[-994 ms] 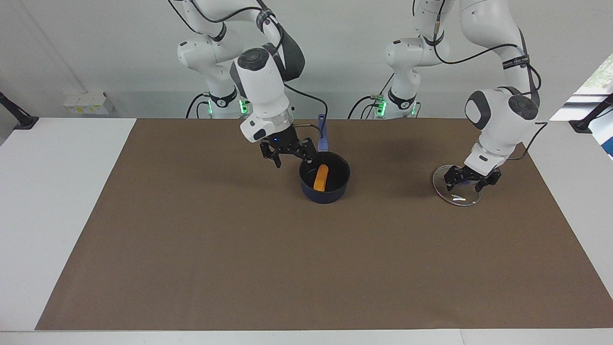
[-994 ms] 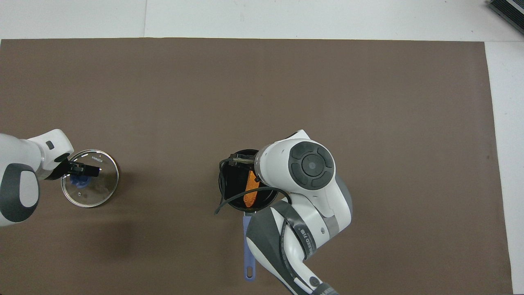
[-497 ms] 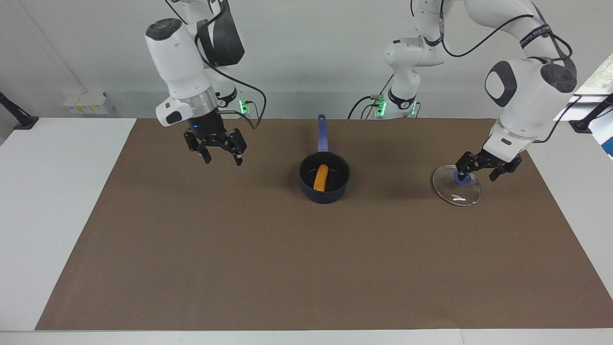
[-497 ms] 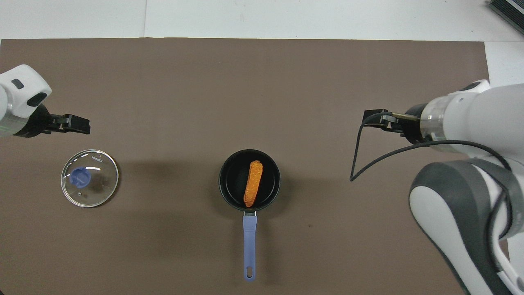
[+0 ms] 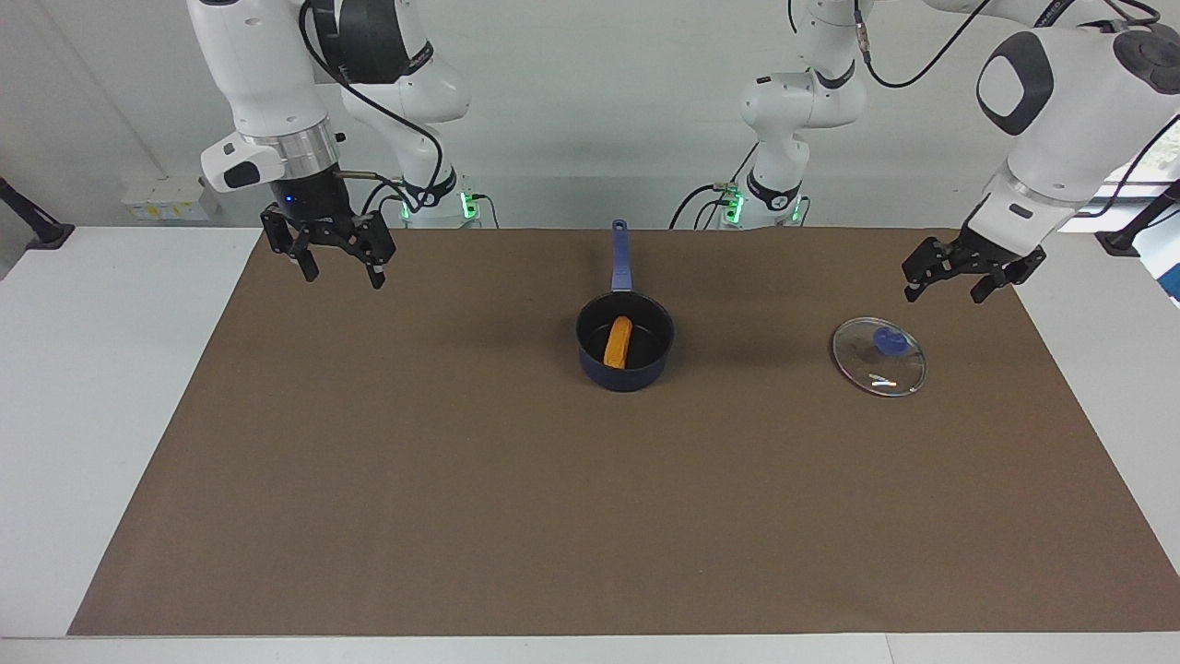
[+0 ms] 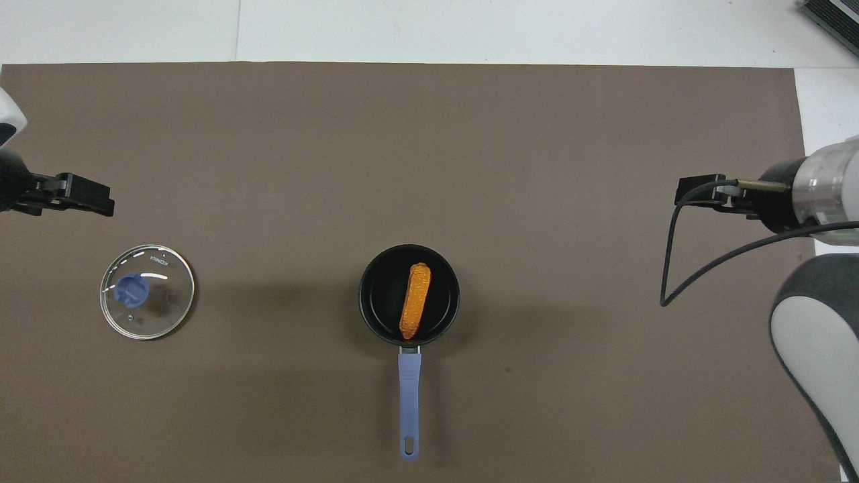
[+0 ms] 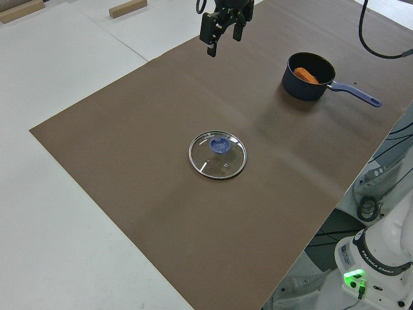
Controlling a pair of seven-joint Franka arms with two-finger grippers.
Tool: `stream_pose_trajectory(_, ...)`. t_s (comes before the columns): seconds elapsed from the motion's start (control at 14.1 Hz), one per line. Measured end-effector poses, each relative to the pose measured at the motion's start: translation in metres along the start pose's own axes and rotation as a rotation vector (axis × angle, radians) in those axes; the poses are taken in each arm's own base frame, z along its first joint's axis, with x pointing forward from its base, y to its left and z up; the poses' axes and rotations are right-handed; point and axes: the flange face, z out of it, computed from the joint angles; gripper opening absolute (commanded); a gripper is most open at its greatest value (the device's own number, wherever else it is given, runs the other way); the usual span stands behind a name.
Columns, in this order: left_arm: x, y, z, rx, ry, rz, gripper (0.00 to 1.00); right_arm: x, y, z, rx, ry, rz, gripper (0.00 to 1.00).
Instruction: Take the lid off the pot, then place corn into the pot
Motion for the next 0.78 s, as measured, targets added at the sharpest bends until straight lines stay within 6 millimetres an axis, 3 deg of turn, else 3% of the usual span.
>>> stream_pose_trajectory(0.36,-0.014,0.001,-0.021,-0.004,-0.062,-0.001,1.0,0.011,0.012,-0.028,-0.023,-0.045,-0.055,1.0)
stream_pose_trajectory(0.78,-0.024,0.005,-0.043,-0.001,-0.021,0.005,1.0,0.018,0.016,-0.023,-0.025,-0.068,-0.074,1.0)
